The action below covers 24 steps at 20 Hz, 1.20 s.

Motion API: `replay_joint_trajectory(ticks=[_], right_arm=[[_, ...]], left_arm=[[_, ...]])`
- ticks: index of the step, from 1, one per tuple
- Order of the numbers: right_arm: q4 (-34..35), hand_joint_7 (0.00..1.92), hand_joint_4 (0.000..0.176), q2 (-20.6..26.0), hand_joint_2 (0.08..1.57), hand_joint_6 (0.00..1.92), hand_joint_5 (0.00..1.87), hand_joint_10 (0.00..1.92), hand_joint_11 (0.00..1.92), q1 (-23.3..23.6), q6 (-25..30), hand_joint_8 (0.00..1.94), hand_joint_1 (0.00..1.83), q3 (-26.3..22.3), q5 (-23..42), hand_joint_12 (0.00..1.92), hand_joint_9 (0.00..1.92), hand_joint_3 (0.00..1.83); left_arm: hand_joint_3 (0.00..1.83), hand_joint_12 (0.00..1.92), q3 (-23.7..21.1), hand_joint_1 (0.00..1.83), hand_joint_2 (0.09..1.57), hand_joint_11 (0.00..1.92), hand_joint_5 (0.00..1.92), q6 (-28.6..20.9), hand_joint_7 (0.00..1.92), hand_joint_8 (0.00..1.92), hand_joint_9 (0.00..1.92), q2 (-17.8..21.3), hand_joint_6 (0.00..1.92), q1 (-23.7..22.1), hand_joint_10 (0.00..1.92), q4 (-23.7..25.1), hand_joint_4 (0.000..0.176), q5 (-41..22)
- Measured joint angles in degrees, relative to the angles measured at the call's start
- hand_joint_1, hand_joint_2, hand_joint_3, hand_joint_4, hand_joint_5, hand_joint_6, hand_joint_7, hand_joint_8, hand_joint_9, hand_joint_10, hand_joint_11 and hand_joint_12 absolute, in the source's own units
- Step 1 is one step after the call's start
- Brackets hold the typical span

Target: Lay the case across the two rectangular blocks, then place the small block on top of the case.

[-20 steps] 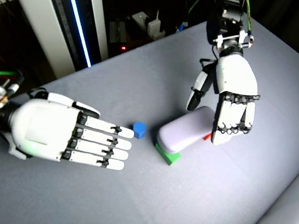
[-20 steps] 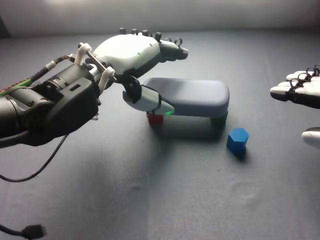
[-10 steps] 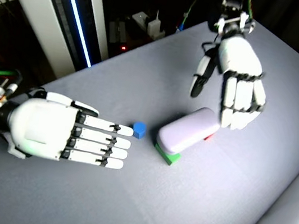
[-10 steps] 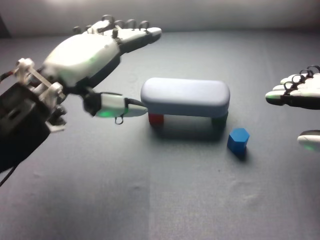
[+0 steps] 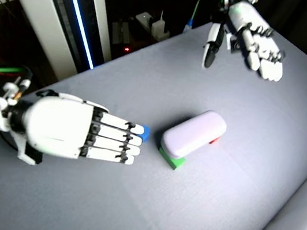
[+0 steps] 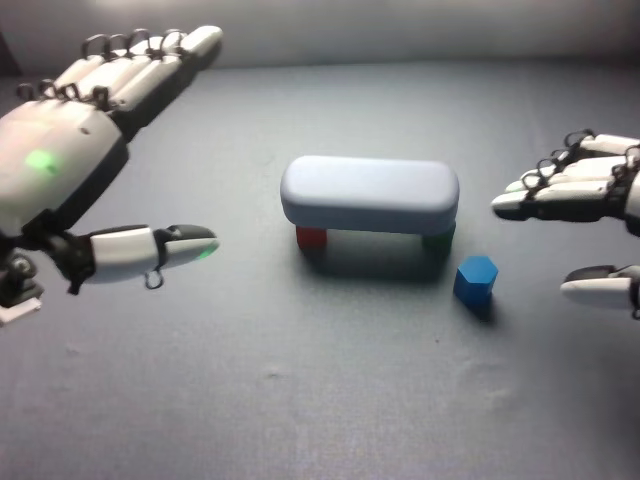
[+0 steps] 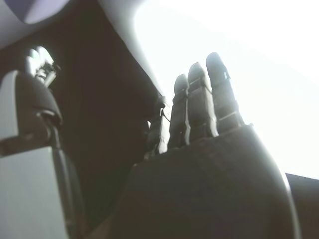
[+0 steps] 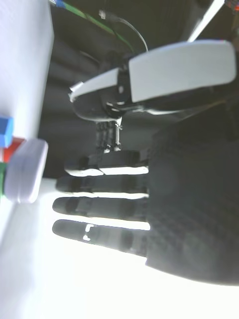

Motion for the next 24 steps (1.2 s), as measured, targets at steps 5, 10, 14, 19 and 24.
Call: replay_joint_trajectory(ticks=[5,10,14,19,24], right_arm=[[-5.99,0.38,0.038,-2.58,1.26,0.0,0.32,0.01,0.15,2.56,3.08,0.0,0.74,2.23,-4.87,0.95,0.47,0.0],[-10.67,0.38,0.003,-5.84,1.23,0.0,0.32,0.0,0.13,4.57,6.23,0.0,0.86,5.2,-8.66,0.86,0.44,0.0],[-13.09,0.39,0.0,-6.47,1.21,0.0,0.32,0.0,0.08,6.23,6.38,0.0,0.92,5.81,-10.8,0.92,0.44,0.0],[-15.26,0.37,0.0,-7.67,1.21,0.0,0.31,0.0,0.03,7.02,6.58,0.0,0.95,6.03,-12.22,1.17,0.45,0.0],[-15.65,0.37,0.0,-8.41,1.23,0.01,0.3,0.0,0.0,7.78,6.64,0.01,0.93,6.91,-13.0,1.09,0.42,0.0]], left_arm=[[0.0,0.44,-0.09,1.02,0.95,0.0,0.0,0.04,0.05,0.01,0.08,0.04,0.0,0.94,0.01,-2.19,0.082,-2.75],[0.0,0.63,-0.09,1.02,0.93,0.0,0.0,0.04,0.11,0.0,0.13,0.04,0.0,0.94,0.01,-2.01,0.071,-2.73],[0.0,0.72,0.09,1.02,0.93,0.0,0.0,0.04,0.12,0.0,0.15,0.04,0.0,0.94,0.01,-1.77,0.073,-2.73],[0.0,0.82,0.09,1.01,0.93,0.0,0.0,0.04,0.14,0.0,0.17,0.04,0.0,0.92,0.0,-1.75,0.061,-2.69],[0.0,0.82,0.09,0.98,0.94,0.0,0.0,0.02,0.14,0.0,0.18,0.04,0.0,0.81,0.0,-1.64,0.05,-2.62]])
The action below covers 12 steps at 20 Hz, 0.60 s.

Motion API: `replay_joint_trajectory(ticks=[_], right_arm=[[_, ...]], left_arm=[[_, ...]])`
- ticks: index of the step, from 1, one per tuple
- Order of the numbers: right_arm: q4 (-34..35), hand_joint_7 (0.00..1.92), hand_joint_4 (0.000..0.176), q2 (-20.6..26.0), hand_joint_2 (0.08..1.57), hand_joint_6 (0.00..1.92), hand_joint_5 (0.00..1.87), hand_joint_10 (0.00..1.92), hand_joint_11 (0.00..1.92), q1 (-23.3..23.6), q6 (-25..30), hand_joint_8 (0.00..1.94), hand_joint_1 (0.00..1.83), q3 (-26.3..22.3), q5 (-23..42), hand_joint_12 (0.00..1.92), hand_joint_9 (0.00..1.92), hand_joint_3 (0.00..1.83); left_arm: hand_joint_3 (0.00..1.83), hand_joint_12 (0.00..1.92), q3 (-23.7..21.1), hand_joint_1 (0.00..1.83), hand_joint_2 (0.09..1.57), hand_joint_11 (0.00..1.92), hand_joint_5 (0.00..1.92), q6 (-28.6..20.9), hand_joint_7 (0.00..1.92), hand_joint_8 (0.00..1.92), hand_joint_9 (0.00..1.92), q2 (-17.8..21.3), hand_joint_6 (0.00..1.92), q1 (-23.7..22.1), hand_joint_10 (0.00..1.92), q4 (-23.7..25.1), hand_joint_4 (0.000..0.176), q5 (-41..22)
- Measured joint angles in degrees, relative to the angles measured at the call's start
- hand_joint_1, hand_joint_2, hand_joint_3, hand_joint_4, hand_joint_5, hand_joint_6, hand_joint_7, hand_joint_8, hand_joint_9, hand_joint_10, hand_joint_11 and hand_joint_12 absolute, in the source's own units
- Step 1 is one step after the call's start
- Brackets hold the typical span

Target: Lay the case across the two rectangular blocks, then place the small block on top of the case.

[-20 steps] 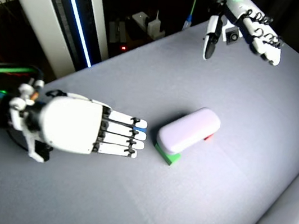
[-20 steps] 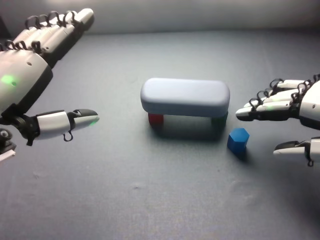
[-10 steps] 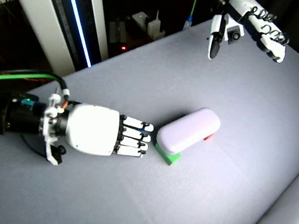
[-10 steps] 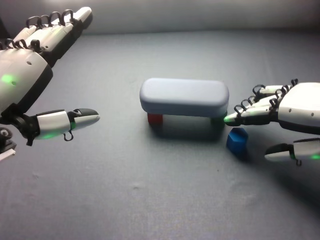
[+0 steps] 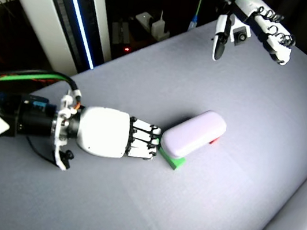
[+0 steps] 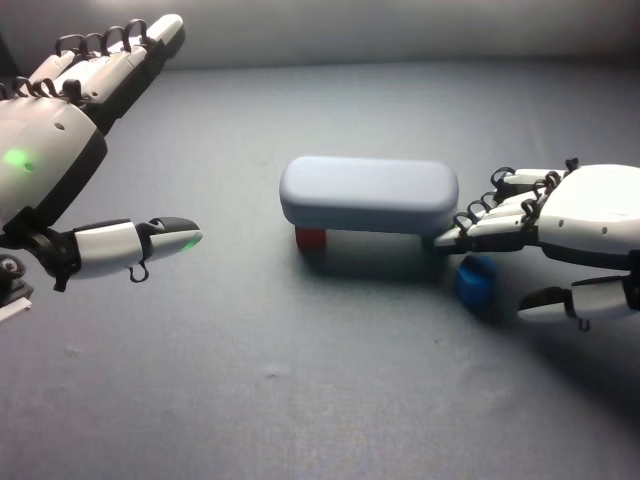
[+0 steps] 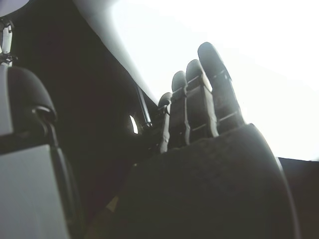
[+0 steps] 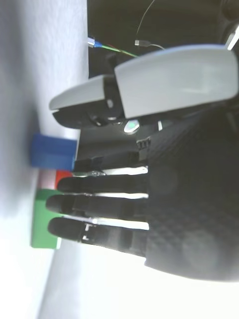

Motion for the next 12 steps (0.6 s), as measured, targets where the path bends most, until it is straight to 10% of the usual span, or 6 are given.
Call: replay_joint_trajectory(ticks=[2,12], right_arm=[[-0.52,0.4,0.0,-0.68,1.21,0.01,0.34,0.01,0.03,0.37,0.0,0.01,0.94,0.2,-0.48,1.03,0.44,0.0],[-1.86,0.62,0.0,-1.6,1.14,0.01,0.55,0.03,0.23,0.66,0.35,0.01,1.04,0.57,-1.33,1.02,0.65,0.0]], left_arm=[[0.0,0.84,0.0,0.96,0.94,0.0,0.0,-0.13,0.14,0.0,0.19,-0.02,0.0,-0.24,0.0,0.24,0.069,0.15],[0.0,0.74,0.07,1.01,0.95,0.0,0.0,-0.37,0.14,0.0,0.19,-0.02,0.0,-0.37,0.01,0.31,0.056,0.2]])
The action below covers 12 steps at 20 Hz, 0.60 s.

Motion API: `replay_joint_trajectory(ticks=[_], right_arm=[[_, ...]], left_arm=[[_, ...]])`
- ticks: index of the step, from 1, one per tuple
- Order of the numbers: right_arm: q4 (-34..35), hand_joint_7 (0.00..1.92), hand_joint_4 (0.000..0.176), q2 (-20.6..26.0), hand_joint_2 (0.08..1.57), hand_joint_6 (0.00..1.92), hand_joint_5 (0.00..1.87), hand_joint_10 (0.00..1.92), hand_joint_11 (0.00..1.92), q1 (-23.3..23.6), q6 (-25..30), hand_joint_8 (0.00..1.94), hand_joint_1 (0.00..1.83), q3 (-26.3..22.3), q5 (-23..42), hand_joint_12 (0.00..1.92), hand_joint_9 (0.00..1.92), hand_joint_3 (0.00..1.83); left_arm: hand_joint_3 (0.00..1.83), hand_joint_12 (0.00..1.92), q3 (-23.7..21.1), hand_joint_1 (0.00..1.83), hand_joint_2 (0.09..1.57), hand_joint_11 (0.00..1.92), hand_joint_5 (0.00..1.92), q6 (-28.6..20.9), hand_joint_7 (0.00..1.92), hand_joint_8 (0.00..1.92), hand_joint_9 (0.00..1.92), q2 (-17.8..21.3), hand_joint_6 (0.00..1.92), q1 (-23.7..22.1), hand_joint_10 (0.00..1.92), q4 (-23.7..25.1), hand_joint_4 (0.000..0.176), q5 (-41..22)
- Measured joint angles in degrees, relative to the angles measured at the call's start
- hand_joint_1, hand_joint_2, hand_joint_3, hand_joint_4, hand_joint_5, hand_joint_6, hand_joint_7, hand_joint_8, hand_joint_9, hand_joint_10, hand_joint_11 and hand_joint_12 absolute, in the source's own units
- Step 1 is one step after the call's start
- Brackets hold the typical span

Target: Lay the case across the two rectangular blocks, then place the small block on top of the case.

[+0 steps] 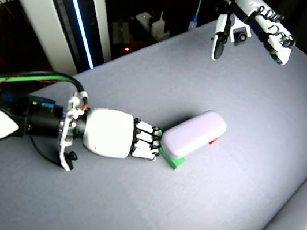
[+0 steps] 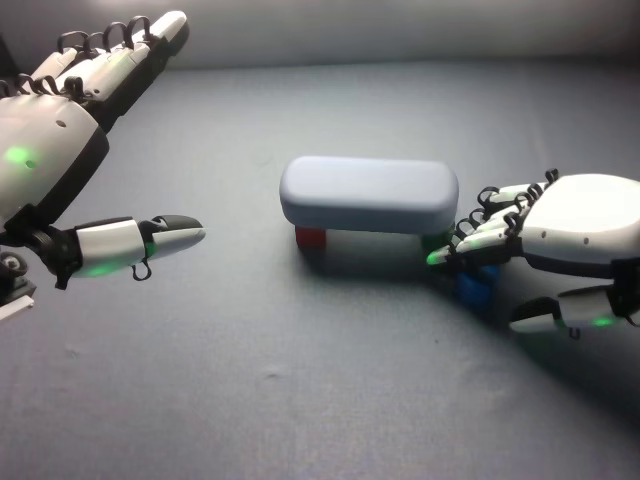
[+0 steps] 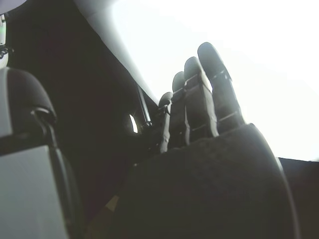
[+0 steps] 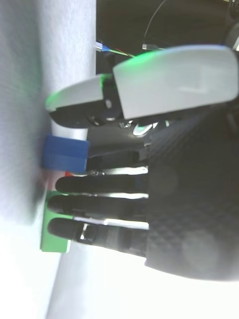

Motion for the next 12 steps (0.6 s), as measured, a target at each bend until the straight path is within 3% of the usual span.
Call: replay_joint_trajectory(ticks=[2,5,6,7,8,10,11,12], right_arm=[[0.33,0.72,0.0,-0.37,1.11,0.01,0.66,0.04,0.28,0.55,0.0,0.02,1.11,0.35,0.28,1.05,0.75,0.0],[0.59,0.85,0.0,-0.74,1.08,0.01,0.79,0.11,0.34,0.55,0.0,0.04,1.16,0.7,0.85,1.22,0.86,0.0],[0.59,0.87,0.0,-0.83,1.15,0.85,0.89,0.15,0.34,0.57,0.0,0.04,1.15,0.7,0.92,1.29,0.86,0.0],[0.72,0.88,0.0,-0.92,1.16,1.09,0.87,0.17,0.33,0.57,0.0,0.03,1.14,0.83,0.94,1.3,0.85,0.0],[0.7,0.91,0.0,-0.96,1.17,1.16,0.86,0.47,0.36,0.57,0.0,0.03,1.13,1.05,0.9,1.35,0.75,0.01],[0.68,0.93,0.0,-0.96,1.16,1.15,0.86,0.57,0.39,0.57,0.0,0.03,1.14,1.05,0.83,1.33,0.73,0.0],[0.7,0.87,0.0,-0.96,1.17,1.1,0.87,0.64,0.42,0.57,0.0,1.02,1.18,1.05,0.83,1.36,0.72,0.01],[0.74,0.83,0.009,-1.01,1.19,1.15,0.84,0.73,0.42,0.57,0.0,1.24,1.18,1.05,0.81,1.4,0.7,0.0]], left_arm=[[0.0,0.75,0.0,1.01,0.96,0.0,0.0,-0.07,0.13,0.0,0.19,0.0,0.0,-0.04,0.01,0.2,0.069,0.02],[0.0,0.77,0.0,1.01,0.96,0.0,0.0,-0.22,0.14,0.0,0.19,0.0,0.0,-0.04,0.0,0.13,0.063,0.11],[0.0,0.75,0.0,1.01,0.97,0.0,0.0,-0.26,0.13,0.0,0.19,0.0,0.0,-0.04,0.0,0.22,0.064,0.09],[0.0,0.77,0.0,1.01,0.97,0.0,0.0,-0.44,0.13,0.0,0.19,-0.04,0.0,-0.04,0.0,0.31,0.061,0.09],[0.0,0.73,0.0,1.0,0.97,0.0,0.0,-0.46,0.13,0.0,0.18,-0.07,0.0,-0.04,0.0,0.28,0.065,0.15],[0.0,0.71,0.0,1.01,0.97,0.0,0.0,-0.48,0.13,0.0,0.18,-0.04,0.0,-0.04,0.0,0.22,0.068,0.11],[0.0,0.71,0.07,1.01,0.97,0.0,0.0,-0.55,0.12,0.0,0.17,-0.07,0.0,-0.04,0.0,0.28,0.067,0.13],[0.0,0.7,0.07,1.01,0.97,0.0,0.0,-0.57,0.13,0.0,0.18,-0.09,0.0,-0.04,0.0,0.24,0.062,0.11]])
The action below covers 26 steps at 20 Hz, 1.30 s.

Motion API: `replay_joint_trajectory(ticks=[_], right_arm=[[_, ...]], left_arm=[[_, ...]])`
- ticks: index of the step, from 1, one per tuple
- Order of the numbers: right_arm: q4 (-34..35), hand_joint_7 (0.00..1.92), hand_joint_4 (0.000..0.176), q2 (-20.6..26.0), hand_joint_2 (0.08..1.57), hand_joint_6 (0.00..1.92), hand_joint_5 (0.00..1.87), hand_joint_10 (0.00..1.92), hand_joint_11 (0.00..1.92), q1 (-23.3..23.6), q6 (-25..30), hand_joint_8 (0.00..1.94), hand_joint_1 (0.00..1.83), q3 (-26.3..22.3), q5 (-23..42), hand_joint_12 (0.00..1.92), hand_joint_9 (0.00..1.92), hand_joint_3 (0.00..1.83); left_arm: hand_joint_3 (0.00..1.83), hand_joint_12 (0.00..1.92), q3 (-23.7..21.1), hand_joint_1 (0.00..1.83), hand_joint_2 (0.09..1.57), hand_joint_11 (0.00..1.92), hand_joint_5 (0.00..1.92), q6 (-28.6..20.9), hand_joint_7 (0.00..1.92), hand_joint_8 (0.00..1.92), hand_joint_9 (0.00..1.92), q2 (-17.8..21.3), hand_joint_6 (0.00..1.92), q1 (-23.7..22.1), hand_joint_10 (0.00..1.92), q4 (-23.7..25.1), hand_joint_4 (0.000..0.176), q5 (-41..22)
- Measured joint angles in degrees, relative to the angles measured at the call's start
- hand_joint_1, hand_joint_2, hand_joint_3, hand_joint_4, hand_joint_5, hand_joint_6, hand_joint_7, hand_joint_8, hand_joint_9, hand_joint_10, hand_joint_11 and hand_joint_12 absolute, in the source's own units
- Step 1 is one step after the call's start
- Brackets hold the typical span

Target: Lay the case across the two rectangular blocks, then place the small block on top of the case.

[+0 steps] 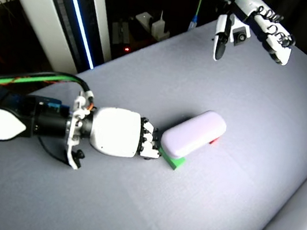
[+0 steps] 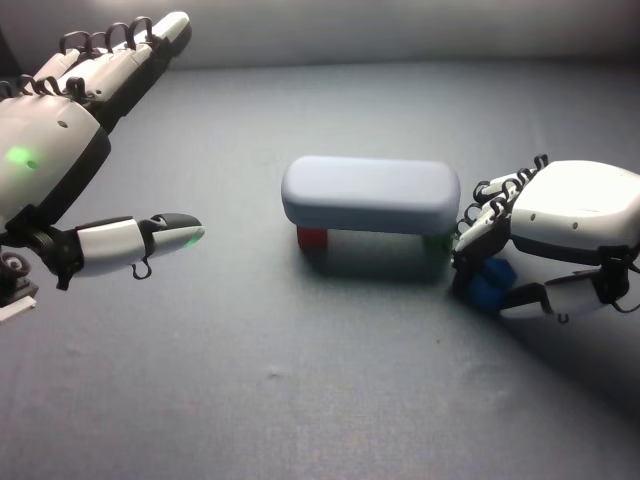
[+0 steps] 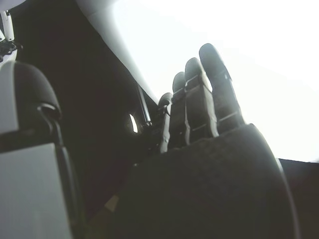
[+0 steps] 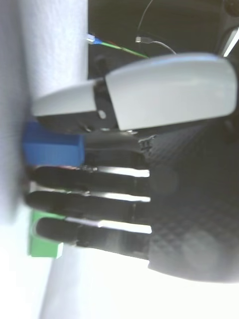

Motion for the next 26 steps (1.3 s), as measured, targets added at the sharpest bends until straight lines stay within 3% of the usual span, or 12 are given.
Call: replay_joint_trajectory(ticks=[4,8,11,13,15,17,18,19,20,23,24,26], right_arm=[[-0.04,0.85,0.028,0.02,1.19,1.23,0.8,0.87,0.54,0.22,0.02,1.24,1.17,0.24,-0.15,1.38,0.74,0.0],[0.0,0.92,0.0,0.02,1.17,1.07,0.84,1.3,0.75,0.22,0.04,1.26,1.22,0.22,-0.5,1.61,0.85,0.0],[-0.61,1.01,0.0,0.22,1.11,0.96,0.93,1.23,0.69,1.01,0.04,1.02,1.35,-0.22,-1.29,1.53,0.91,0.0],[-1.38,0.94,0.0,1.36,1.14,1.02,0.91,1.31,0.66,1.95,0.04,1.2,1.23,-1.29,-1.16,1.65,0.82,0.01],[-0.24,0.85,0.0,2.84,1.16,0.83,0.95,1.56,0.69,3.54,0.02,1.47,1.24,-1.86,0.92,1.85,0.77,0.0],[0.5,0.85,0.0,3.78,1.16,0.8,0.97,1.62,0.71,4.55,0.04,1.48,1.25,-2.05,3.1,1.87,0.77,0.0],[0.83,0.92,0.0,4.0,1.14,0.89,0.98,1.35,0.71,5.44,-0.07,1.27,1.23,-2.08,4.31,1.65,0.82,0.0],[0.83,0.92,0.0,4.02,1.14,0.89,0.98,1.35,0.71,5.88,-0.2,1.27,1.23,-2.08,4.81,1.65,0.82,0.0],[0.83,0.8,0.0,4.02,1.09,0.83,1.06,1.73,0.64,7.02,-0.9,1.56,1.2,-2.08,5.18,1.89,0.7,0.0],[1.97,0.85,0.0,4.02,1.14,0.68,1.04,1.66,0.77,10.36,-3.02,1.45,1.25,-1.86,6.08,1.86,0.78,0.0],[2.03,1.04,0.0,4.02,1.09,0.93,0.96,1.16,0.81,10.86,-2.99,0.91,1.38,-1.38,6.69,1.45,0.98,0.0],[1.53,1.1,0.0,3.69,1.07,0.99,0.93,1.05,0.91,11.39,-2.99,0.78,1.39,-0.15,6.54,1.31,1.05,0.0]], left_arm=[[0.0,0.76,0.0,0.98,0.96,0.0,0.0,-0.07,0.15,0.0,0.21,-0.02,0.0,0.0,0.01,-0.02,0.032,0.04],[0.0,0.77,0.0,0.97,0.96,0.0,0.0,-0.31,0.16,0.0,0.23,-0.02,0.0,0.0,0.01,-0.02,0.027,0.02],[0.0,0.77,0.0,0.98,0.95,0.0,0.0,-0.35,0.17,0.0,0.24,-0.02,0.0,0.0,0.01,0.0,0.02,0.04],[0.0,0.74,0.0,1.0,0.96,0.0,0.0,-0.57,0.18,0.0,0.26,-0.02,0.0,0.07,0.01,0.09,0.03,-0.04],[0.0,0.72,0.0,1.03,0.96,0.0,0.0,-0.74,0.19,0.0,0.27,-0.02,0.0,0.13,0.01,-0.04,0.046,-0.09],[0.0,0.72,0.0,1.04,0.96,0.0,0.0,-0.74,0.18,0.0,0.26,-0.02,0.0,0.13,0.01,0.04,0.044,-0.02],[0.0,0.72,0.0,1.05,0.96,0.0,0.0,-0.76,0.17,0.0,0.25,-0.02,0.0,0.24,0.0,-0.04,0.045,-0.11],[0.0,0.72,0.0,1.05,0.96,0.0,0.0,-0.83,0.17,0.0,0.25,-0.02,0.0,0.24,0.0,-0.02,0.045,-0.15],[0.0,0.75,0.0,1.05,0.96,0.0,0.0,-0.92,0.18,0.0,0.26,-0.02,0.0,0.26,0.01,-0.02,0.05,-0.15],[0.0,0.77,0.0,1.04,0.96,0.0,0.0,-0.92,0.19,0.0,0.27,-0.02,0.0,0.26,0.0,-0.04,0.05,-0.35],[0.0,0.77,0.0,1.04,0.96,0.0,0.0,-0.94,0.19,0.0,0.27,-0.02,0.0,0.46,0.01,-0.02,0.04,-0.42],[0.0,0.77,0.0,1.04,0.96,0.0,0.01,-0.94,0.19,0.0,0.28,-0.02,0.0,0.57,0.01,-0.28,0.033,-0.2]])
